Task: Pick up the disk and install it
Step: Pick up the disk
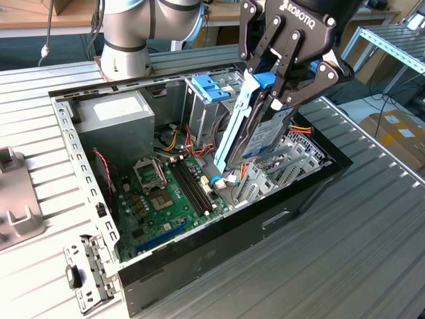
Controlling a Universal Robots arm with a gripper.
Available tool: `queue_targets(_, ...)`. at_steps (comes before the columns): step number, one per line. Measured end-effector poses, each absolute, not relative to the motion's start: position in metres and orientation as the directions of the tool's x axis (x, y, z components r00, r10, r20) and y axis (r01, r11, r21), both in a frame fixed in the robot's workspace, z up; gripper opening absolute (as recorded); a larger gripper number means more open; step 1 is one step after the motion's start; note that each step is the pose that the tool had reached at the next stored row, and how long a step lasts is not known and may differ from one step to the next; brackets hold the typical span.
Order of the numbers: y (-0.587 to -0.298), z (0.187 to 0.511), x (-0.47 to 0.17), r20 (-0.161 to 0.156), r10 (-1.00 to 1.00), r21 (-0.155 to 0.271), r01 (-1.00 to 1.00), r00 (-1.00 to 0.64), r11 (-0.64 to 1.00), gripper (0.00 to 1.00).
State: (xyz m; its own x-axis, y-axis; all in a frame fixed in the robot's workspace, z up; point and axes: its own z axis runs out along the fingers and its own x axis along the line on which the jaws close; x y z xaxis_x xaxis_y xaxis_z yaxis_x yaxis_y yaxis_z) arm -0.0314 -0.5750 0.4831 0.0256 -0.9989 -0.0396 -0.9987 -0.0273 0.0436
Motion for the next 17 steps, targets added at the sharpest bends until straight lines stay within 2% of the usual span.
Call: queue_targets(17,-0.590,0.483,-0.030,-0.040,-0.999,0.044,-0.999,0.026,-0.027,0.37)
